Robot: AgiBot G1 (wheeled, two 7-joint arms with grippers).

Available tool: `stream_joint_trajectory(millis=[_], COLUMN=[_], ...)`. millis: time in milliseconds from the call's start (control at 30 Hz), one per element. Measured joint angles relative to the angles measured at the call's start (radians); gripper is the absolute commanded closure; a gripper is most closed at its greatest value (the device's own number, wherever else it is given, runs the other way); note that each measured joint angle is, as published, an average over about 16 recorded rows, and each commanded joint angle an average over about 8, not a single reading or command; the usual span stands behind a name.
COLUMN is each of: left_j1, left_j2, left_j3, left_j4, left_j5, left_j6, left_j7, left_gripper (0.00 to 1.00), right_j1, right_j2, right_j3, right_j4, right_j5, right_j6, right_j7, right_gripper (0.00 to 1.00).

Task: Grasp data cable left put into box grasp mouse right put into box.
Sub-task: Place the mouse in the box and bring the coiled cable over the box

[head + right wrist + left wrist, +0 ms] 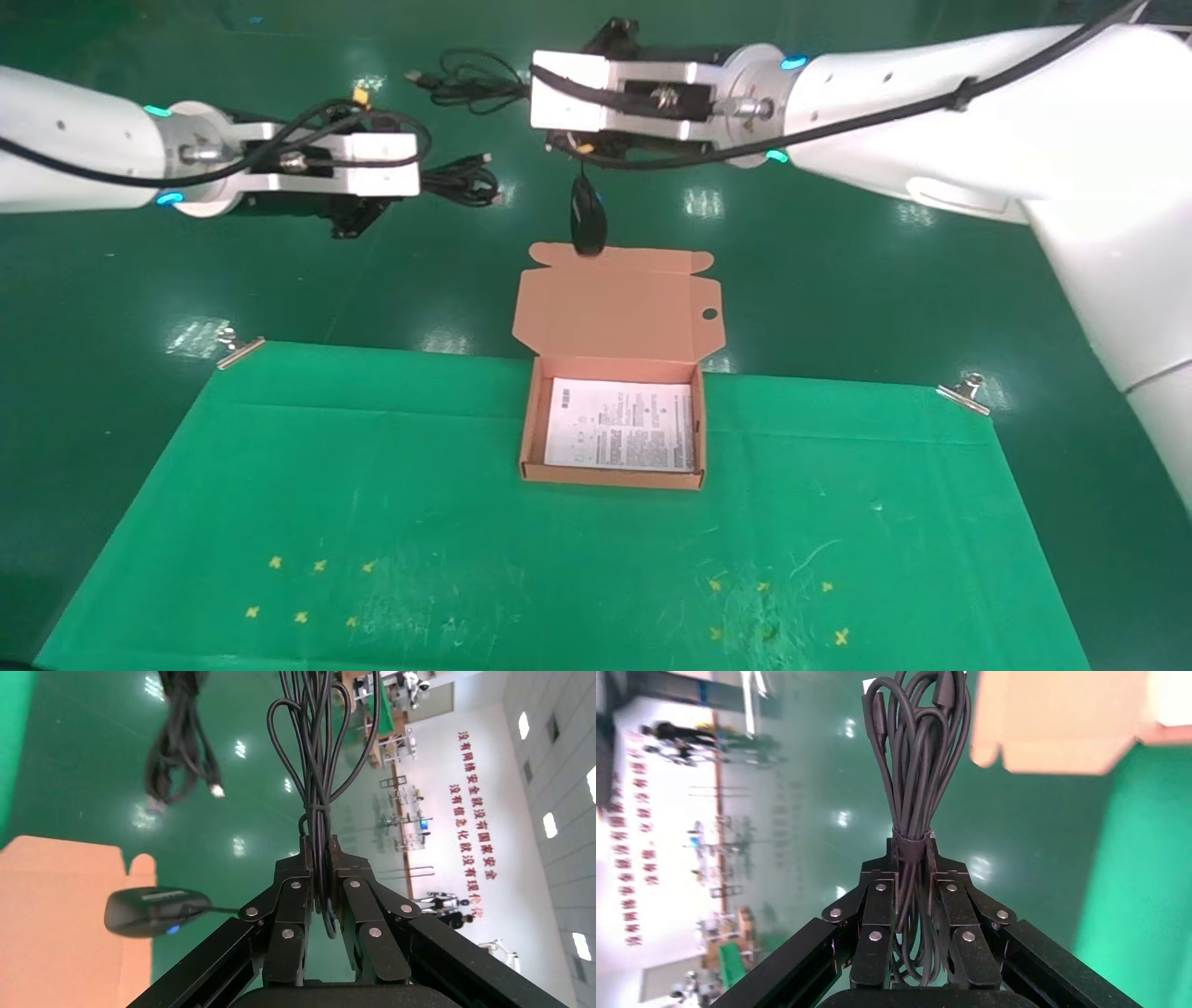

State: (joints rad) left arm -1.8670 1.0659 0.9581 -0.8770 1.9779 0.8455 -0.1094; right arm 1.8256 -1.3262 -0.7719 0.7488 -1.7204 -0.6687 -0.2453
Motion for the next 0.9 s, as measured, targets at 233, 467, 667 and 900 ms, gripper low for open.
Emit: stream_joint_trajectory(millis=[233,467,667,900], left_j1=[0.023,0.038,0.045,0.049], left_j2=[-0.030,-0.060,-0.087,-0.108], left_j3=[0.010,0.025,0.040,0.050], left_j4=[-0.036,-0.076,-0.118,-0.165], left_j5=[0.014,0.050,0.091,0.130], left_j6=[0.027,0.065,0.103,0.132], left_j7=[-0.033,-0.085,-0.139,-0.191], left_gripper=[1.00,1.00,1.00,1.00], right_j1=[-0.029,-0.065,-0.100,-0.135], right_j2=[-0.004,-0.015,-0.025,-0.034], right_j3=[-0.019,-0.051,-0.098,-0.180], right_j4=[-0.009,-0.035,-0.054,-0.061], right_j5=[-0.002,0.002,0.020,0.058], right_j6=[0.000,0.007,0.024,0.051], right_j7=[0.010,0.020,0.027,0.049], right_gripper=[1.00,1.00,1.00,1.00])
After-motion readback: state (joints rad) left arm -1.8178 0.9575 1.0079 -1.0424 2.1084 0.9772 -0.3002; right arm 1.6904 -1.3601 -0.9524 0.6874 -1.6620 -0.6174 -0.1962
